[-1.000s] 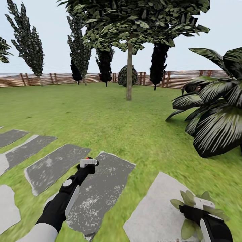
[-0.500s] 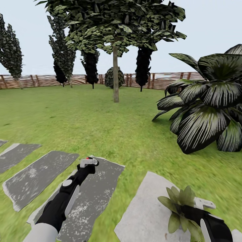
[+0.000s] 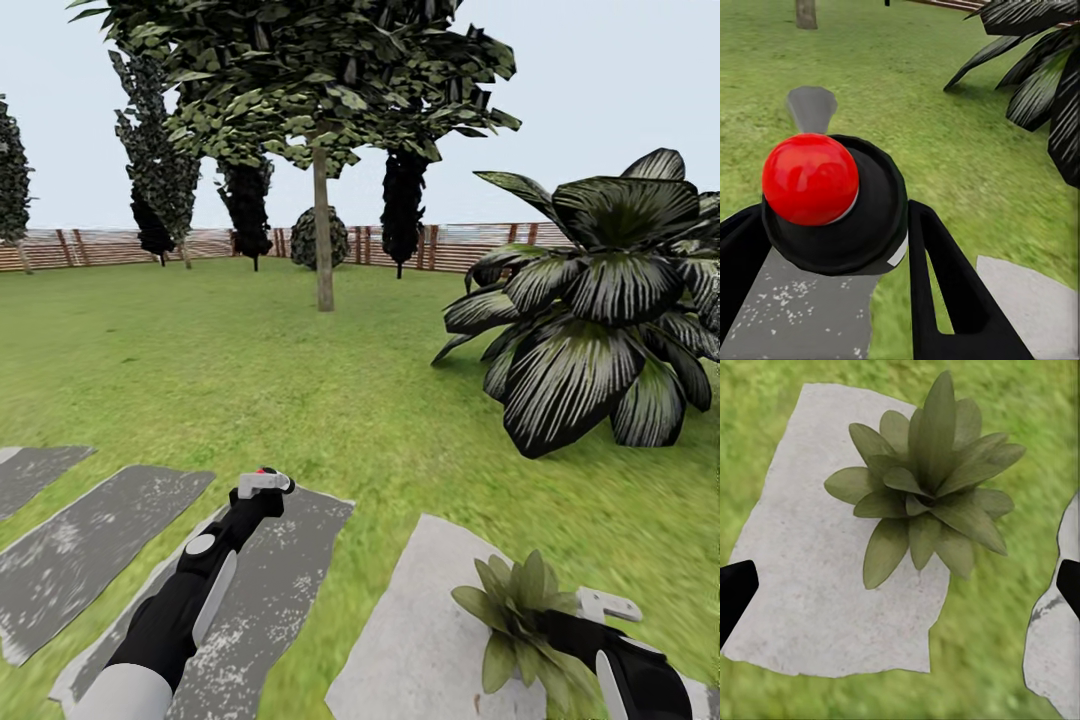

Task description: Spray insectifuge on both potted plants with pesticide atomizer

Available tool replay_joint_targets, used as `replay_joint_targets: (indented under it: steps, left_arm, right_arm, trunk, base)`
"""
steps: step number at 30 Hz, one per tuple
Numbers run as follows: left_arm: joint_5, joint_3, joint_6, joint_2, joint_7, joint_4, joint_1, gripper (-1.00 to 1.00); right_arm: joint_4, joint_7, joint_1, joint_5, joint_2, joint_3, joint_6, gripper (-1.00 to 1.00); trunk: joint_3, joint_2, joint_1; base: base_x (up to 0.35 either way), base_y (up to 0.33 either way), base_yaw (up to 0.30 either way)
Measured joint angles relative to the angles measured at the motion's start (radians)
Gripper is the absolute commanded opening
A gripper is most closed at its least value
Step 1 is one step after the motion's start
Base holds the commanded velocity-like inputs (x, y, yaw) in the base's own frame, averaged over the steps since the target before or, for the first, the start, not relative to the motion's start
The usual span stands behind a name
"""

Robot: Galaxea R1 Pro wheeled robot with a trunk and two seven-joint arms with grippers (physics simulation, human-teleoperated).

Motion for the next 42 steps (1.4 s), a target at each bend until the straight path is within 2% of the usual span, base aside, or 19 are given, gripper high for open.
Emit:
replay_joint_targets:
  steps: [29,30,32,35,36,37,39,41,42]
  left_arm:
    - [-0.003,0.003,0.002,0.002,0.0,-0.002,0.0,-1.0]
    - [-0.006,0.005,0.06,0.01,-0.001,-0.001,0.0,-1.0]
    - [-0.006,0.009,0.107,0.025,-0.003,-0.002,0.0,-1.0]
    - [-0.009,0.01,0.138,0.061,-0.005,-0.003,-0.003,-1.0]
    - [-0.01,0.01,0.14,0.071,-0.008,-0.003,-0.004,-1.0]
    - [-0.015,0.01,0.144,0.107,-0.03,-0.005,-0.007,-1.0]
    - [-0.022,0.008,0.146,0.16,-0.112,-0.008,-0.011,-1.0]
    - [-0.04,0.008,0.147,0.211,-0.25,-0.008,-0.015,-1.0]
    - [-0.055,0.008,0.147,0.235,-0.325,-0.009,-0.02,-1.0]
  right_arm:
    - [0.002,0.002,0.0,0.001,0.001,0.004,0.002,1.0]
    - [0.002,-0.001,0.0,0.004,0.001,0.002,0.001,1.0]
    - [0.001,-0.003,0.0,0.025,-0.001,0.004,0.0,1.0]
    - [-0.001,0.002,-0.002,0.177,-0.047,0.009,0.001,1.0]
    - [-0.001,0.003,-0.004,0.195,-0.059,0.01,0.002,1.0]
    - [-0.002,0.005,-0.011,0.232,-0.093,0.012,0.002,1.0]
    - [-0.002,0.028,-0.045,0.249,-0.125,0.014,0.003,1.0]
    - [-0.001,0.094,-0.112,0.252,-0.138,0.029,0.004,1.0]
    - [0.001,0.151,-0.151,0.254,-0.141,0.046,0.004,1.0]
  trunk:
    - [0.001,0.0,0.0]
    - [0.001,0.0,0.0]
    - [0.001,0.0,0.0]
    - [0.001,0.0,0.0]
    - [0.001,0.0,0.0]
    - [0.001,0.0,0.0]
    - [0.001,0.0,0.0]
    - [0.001,0.0,0.0]
    - [0.001,0.0,0.0]
  base:
    - [0.0,0.0,-0.002]
    - [0.0,0.0,0.0]
    - [0.0,0.0,0.0]
    - [0.0,0.0,0.0]
    - [0.0,0.0,0.0]
    - [0.0,0.0,0.0]
    - [0.0,0.0,0.0]
    - [0.0,0.0,0.0]
    - [0.0,0.0,0.0]
